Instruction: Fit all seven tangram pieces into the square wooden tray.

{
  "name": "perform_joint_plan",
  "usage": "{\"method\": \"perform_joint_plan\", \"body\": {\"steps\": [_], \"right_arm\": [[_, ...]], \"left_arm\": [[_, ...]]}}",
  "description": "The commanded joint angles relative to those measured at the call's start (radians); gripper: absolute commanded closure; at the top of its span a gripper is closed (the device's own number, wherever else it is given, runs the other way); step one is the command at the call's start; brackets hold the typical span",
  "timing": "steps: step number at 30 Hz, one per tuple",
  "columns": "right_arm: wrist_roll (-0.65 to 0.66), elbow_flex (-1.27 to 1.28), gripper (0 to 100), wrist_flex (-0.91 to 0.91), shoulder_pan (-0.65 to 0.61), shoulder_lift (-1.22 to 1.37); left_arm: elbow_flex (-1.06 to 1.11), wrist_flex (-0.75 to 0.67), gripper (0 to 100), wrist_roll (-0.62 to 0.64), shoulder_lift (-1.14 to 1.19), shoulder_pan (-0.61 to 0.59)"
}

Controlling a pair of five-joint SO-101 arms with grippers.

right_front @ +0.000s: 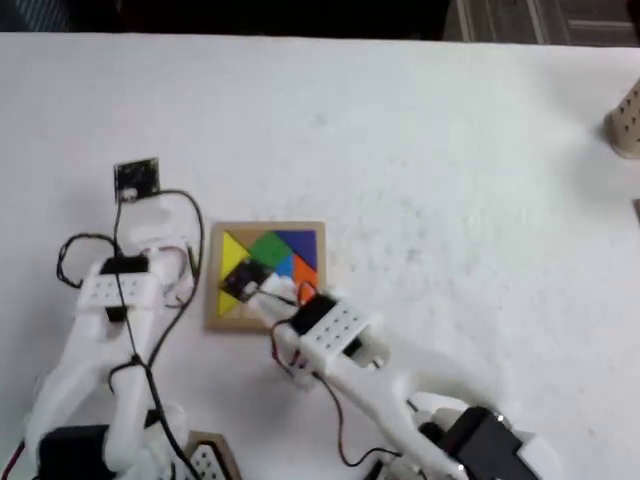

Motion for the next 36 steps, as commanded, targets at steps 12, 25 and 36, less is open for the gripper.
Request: {"method": "perform_joint_plan", "body": {"steps": [12,25,36], "right_arm": [[0.012,0.058,98.1,-0.031,0.374,0.028],[0.012,0.008,98.1,-0.143,0.691,0.028],[0.003,0.018,98.1,-0.153,0.862,-0.15]], "left_arm": [[-0.054,-0.029,98,-0.008,0.008,-0.004],[-0.052,-0.029,98,-0.008,0.008,-0.005],[-0.052,-0.029,98,-0.008,0.008,-0.007]]}}
